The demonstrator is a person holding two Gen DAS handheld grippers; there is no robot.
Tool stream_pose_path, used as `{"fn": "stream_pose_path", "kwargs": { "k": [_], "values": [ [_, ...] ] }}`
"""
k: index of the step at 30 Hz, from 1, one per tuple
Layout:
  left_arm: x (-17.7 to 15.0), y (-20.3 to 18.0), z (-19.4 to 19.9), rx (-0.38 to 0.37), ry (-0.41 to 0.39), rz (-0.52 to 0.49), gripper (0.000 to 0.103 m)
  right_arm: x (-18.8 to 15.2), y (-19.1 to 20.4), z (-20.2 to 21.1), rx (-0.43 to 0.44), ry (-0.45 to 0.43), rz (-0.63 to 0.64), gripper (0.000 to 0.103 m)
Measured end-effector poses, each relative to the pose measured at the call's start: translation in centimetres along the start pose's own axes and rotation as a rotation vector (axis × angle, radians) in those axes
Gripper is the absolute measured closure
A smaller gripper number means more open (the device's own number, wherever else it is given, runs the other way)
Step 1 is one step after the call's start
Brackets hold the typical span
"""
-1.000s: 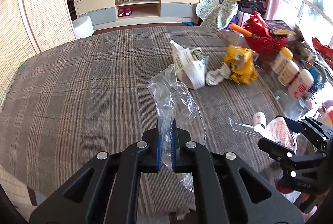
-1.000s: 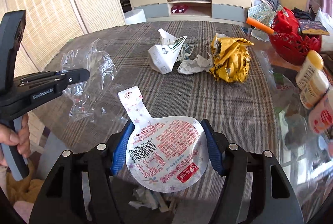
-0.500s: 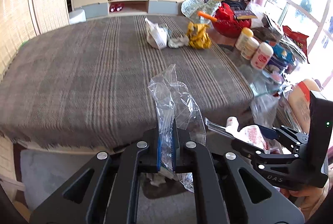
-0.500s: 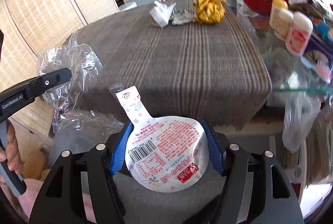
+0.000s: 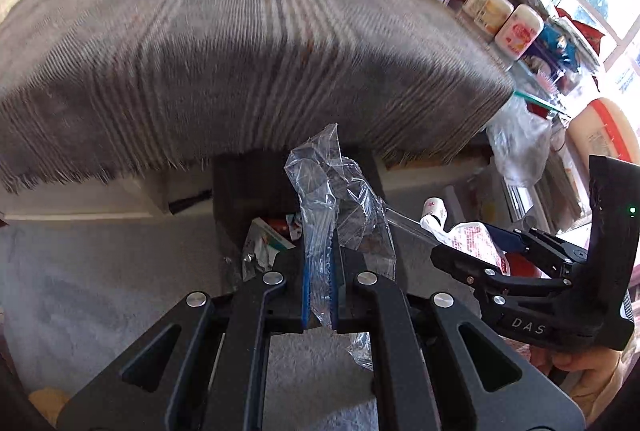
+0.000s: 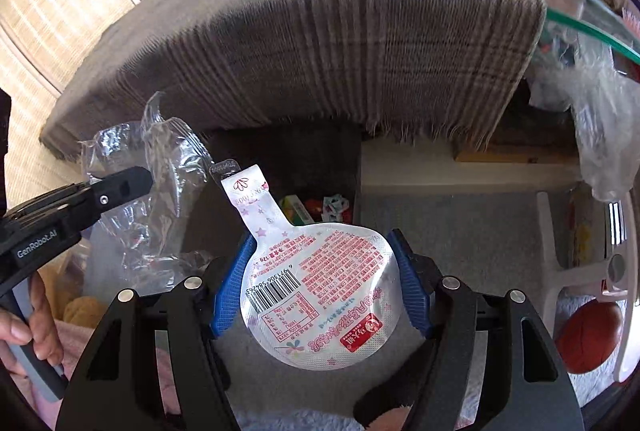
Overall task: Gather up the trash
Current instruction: 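Carry the bag and lid to the bin and open both grippers, then grasp the white-green milk carton with the left gripper while the right gripper grasps the yellow wrapper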
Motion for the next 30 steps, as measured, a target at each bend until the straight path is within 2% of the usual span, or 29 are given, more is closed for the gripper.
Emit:
{"fn": "stream_pose_path", "kwargs": {
  "k": [4, 13, 15, 17, 24, 26, 30],
  "values": [
    [-0.8, 1.7, -2.6, 0.002, 0.037, 0.004, 0.097, -0.8, 0.5, -2.6, 0.006, 0.032, -0.008, 0.035],
    [-1.0, 3.6, -4.8, -0.008, 0.082, 0.040, 0.095, -1.1, 1.8, -5.1, -0.006, 0.053, 0.015, 0.033],
    [-0.9, 3.4, -5.4, -0.012, 0.084, 0.047, 0.085, -1.0, 2.2, -5.3, 0.002, 0.059, 0.015, 0.031],
    [-0.8, 3.2, -5.5, -0.016, 0.079, 0.047, 0.062, -1.0, 2.9, -5.2, 0.020, 0.065, 0.028, 0.030],
    [-0.1, 2.9, -3.7, 0.014, 0.047, 0.027, 0.043, -0.9, 3.1, -4.3, -0.013, 0.042, 0.063, 0.011],
    [0.1, 3.1, -2.6, 0.022, 0.036, 0.024, 0.035, -1.0, 2.4, -3.8, -0.035, 0.037, 0.066, 0.005],
    [0.6, 2.9, -0.3, 0.021, 0.006, 0.025, 0.021, -0.2, 0.7, -2.2, -0.053, 0.014, 0.051, 0.004]
  ]
}}
Point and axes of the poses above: each gripper's, at about its wrist camera, not at the fingertips, and z roughly against the way its jaws point, y to its left, x to its top, the point moved 10 cm from there along -z, roughly the way its jaws point, and after that the axes turned 13 degrees about -x, right-handed, at the moved point
